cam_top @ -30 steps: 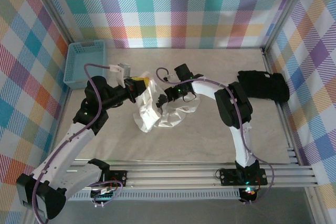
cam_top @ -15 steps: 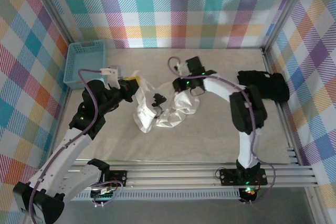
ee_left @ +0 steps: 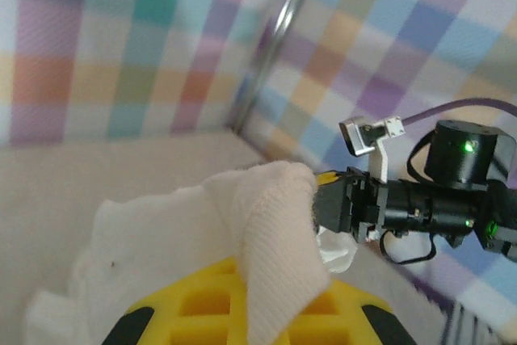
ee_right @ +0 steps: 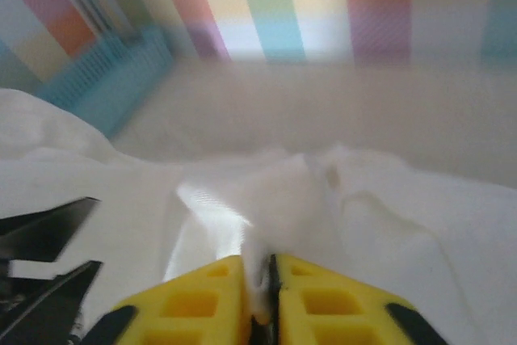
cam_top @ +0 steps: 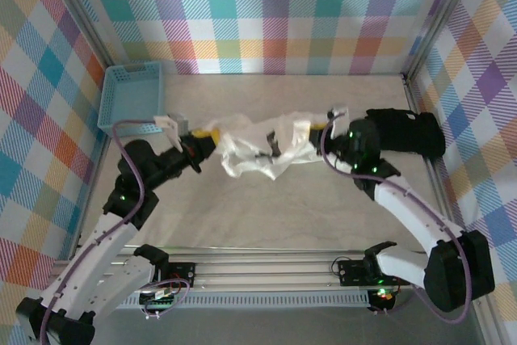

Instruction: Fold the inside-out t-shirt

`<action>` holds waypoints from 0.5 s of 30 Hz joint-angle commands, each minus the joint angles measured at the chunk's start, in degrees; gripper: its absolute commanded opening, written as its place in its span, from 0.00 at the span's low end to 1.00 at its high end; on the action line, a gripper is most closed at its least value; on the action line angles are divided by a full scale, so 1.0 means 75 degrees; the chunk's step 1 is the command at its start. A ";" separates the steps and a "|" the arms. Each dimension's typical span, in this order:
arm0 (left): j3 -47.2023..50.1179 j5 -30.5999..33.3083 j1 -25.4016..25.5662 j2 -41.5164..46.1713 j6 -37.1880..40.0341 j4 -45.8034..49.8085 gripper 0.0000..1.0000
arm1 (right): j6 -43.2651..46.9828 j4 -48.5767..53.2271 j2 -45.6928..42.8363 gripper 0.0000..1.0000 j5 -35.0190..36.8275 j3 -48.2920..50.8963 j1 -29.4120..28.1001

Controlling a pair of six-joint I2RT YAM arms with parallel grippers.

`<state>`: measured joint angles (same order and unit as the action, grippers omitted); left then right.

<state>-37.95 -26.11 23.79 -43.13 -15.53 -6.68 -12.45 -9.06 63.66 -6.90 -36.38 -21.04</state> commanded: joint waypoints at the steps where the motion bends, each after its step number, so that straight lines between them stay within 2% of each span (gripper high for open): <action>1: 0.1243 -0.0045 0.0296 0.0305 -0.0368 0.0848 0.01 | -0.0686 0.0287 -0.0378 0.31 0.0960 0.1233 -0.0251; 3: 0.1793 0.0242 0.0371 0.0521 -0.0699 0.1089 0.02 | -0.0680 0.0345 -0.0668 0.39 0.1010 0.1517 -0.0430; 6: 0.2330 0.1063 0.0390 0.0762 -0.1218 0.1481 0.01 | -0.0346 0.0306 -0.0602 0.47 0.0649 0.1333 -0.0762; 10: 0.2655 0.1590 0.0390 0.0806 -0.1540 0.1802 0.01 | 0.0337 0.0542 0.0459 0.54 0.0018 0.0431 -0.1419; 15: 0.2761 0.1744 0.0391 0.1014 -0.1736 0.2063 0.00 | 0.0961 0.1326 0.2190 0.59 0.0079 -0.0978 -0.2238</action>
<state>-18.11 -15.38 26.39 -36.95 -26.39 7.55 -9.52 -2.42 75.81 -5.02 -39.72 -35.46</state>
